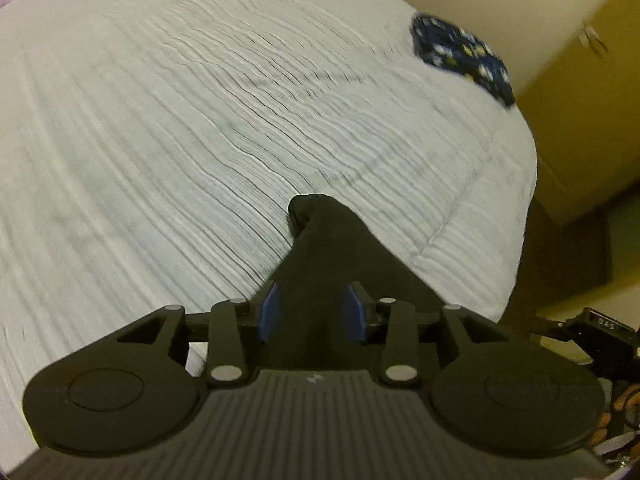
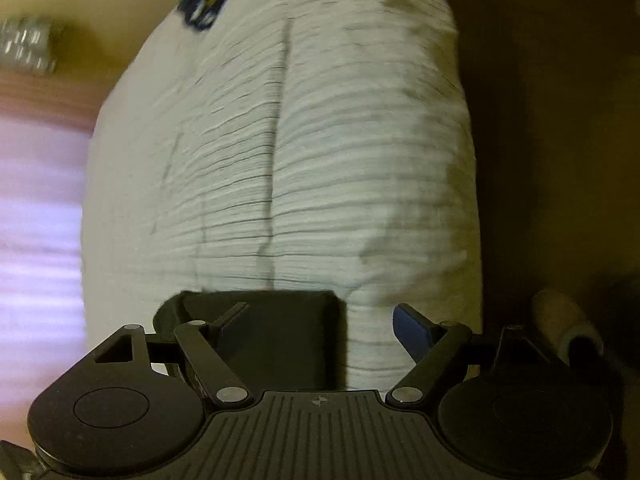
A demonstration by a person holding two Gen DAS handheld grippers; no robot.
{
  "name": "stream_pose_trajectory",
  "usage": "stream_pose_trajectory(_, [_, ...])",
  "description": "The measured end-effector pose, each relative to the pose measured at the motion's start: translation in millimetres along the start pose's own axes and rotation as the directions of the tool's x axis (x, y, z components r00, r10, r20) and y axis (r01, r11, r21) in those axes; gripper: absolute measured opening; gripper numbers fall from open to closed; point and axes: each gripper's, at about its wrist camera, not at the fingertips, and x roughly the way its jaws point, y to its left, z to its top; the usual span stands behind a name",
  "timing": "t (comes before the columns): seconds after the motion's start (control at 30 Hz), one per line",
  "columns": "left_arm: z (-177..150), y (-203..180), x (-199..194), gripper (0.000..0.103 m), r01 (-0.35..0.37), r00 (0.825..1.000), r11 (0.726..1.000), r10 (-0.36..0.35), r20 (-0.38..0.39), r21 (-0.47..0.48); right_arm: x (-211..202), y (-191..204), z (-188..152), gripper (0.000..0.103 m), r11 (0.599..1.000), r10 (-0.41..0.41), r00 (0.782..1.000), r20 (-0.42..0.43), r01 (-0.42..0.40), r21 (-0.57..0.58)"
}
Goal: Fold clothes
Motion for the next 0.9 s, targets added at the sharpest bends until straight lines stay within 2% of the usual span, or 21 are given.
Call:
stream_pose_trajectory(0.13, [16.3, 13.3, 29.1, 0.035, 0.065, 0.997, 0.997, -0.064, -0.043, 0.034, 22.0, -8.9, -21.5, 0.081, 0.994, 0.032, 0.999, 0.016, -0.034, 0.104])
stream_pose_trajectory(0.3, [34.3, 13.6, 68.1, 0.037, 0.110, 0.992, 0.991, -0.105, -0.069, 0.077, 48.6, -12.5, -36.6, 0.081, 0.992, 0.042, 0.997, 0.058, -0.049, 0.120])
stream_pose_trajectory(0.37, [38.7, 12.9, 82.8, 0.037, 0.116, 0.991, 0.989, -0.110, -0.069, 0.089, 55.0, -13.7, -41.1, 0.077, 0.991, 0.046, 0.996, 0.078, -0.055, 0.118])
stream_pose_trajectory(0.43, [39.9, 14.2, 93.4, 0.037, 0.136, 0.989, 0.987, -0.131, -0.067, 0.083, 62.3, -14.8, -42.9, 0.067, 0.992, 0.053, 0.995, 0.081, -0.062, 0.107])
stream_pose_trajectory(0.47, [40.4, 14.8, 98.6, 0.035, 0.146, 0.988, 0.986, -0.141, -0.066, 0.080, 63.6, -15.6, -44.4, 0.066, 0.992, 0.061, 0.995, 0.082, -0.069, 0.103])
stream_pose_trajectory(0.5, [39.5, 16.0, 101.8, 0.029, 0.160, 0.986, 0.984, -0.154, -0.067, 0.078, 65.0, -16.5, -45.8, 0.065, 0.992, 0.068, 0.994, 0.083, -0.076, 0.099])
stream_pose_trajectory(0.53, [38.5, 17.1, 104.9, 0.022, 0.173, 0.984, 0.982, -0.168, -0.067, 0.077, 66.4, -17.3, -47.3, 0.059, 0.992, 0.075, 0.994, 0.083, -0.083, 0.096])
stream_pose_trajectory(0.57, [36.8, 18.0, 104.4, 0.014, 0.179, 0.983, 0.980, -0.174, -0.064, 0.082, 68.6, -16.3, -47.9, 0.049, 0.993, 0.078, 0.994, 0.080, -0.085, 0.087])
stream_pose_trajectory(0.6, [35.8, 20.4, 101.0, 0.010, 0.194, 0.981, 0.977, -0.190, -0.049, 0.090, 70.9, -15.3, -48.5, 0.026, 0.993, 0.081, 0.994, 0.077, -0.087, 0.079])
stream_pose_trajectory(0.67, [34.3, 27.3, 91.5, 0.007, 0.230, 0.973, 0.969, -0.229, -0.014, 0.096, 75.5, -13.3, -49.8, 0.015, 0.994, 0.087, 0.994, 0.070, -0.092, 0.061])
stream_pose_trajectory(0.73, [33.0, 37.5, 79.5, 0.007, 0.269, 0.962, 0.958, -0.273, 0.023, 0.095, 74.8, -10.5, -51.5, 0.010, 0.996, 0.080, 0.993, 0.084, -0.082, 0.020])
stream_pose_trajectory(0.83, [27.7, 53.1, 73.4, 0.007, 0.315, 0.946, 0.944, -0.321, 0.053, 0.095, 70.2, -11.0, -57.2, 0.008, 0.996, 0.087, 0.989, 0.118, -0.088, 0.007])
stream_pose_trajectory(0.87, [25.4, 60.7, 79.5, 0.008, 0.321, 0.944, 0.943, -0.326, 0.056, 0.083, 72.9, -11.4, -58.7, 0.008, 0.996, 0.085, 0.989, 0.122, -0.086, 0.004])
stream_pose_trajectory(0.9, [23.5, 69.4, 91.7, 0.009, 0.317, 0.947, 0.948, -0.318, 0.048, 0.029, 75.6, -11.7, -60.3, 0.008, 0.996, 0.084, 0.988, 0.127, -0.085, 0.001])
